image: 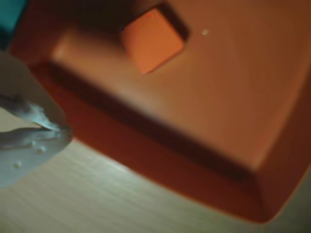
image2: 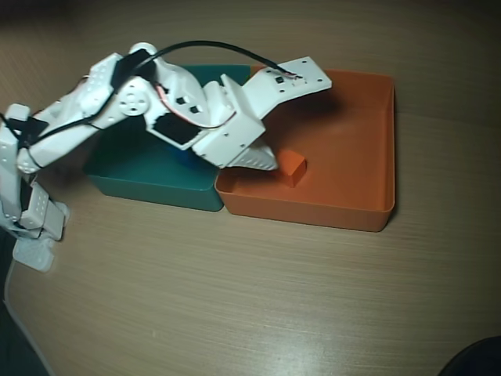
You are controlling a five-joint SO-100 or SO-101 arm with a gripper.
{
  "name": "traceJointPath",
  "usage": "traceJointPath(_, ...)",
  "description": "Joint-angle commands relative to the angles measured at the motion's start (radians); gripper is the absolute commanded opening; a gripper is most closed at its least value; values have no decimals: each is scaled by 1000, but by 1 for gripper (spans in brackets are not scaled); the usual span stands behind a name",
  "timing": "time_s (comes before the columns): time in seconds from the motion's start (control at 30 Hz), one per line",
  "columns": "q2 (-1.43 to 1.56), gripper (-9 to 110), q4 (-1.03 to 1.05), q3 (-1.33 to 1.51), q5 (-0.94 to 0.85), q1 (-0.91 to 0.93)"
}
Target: Grasp a cube and put it in the box.
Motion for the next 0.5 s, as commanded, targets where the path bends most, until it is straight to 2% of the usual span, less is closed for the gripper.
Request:
traceJointPath(0.0,273,-5,-11,178,-12,32)
traceJointPath(0.47,913,-5,-11,1003,-12,270)
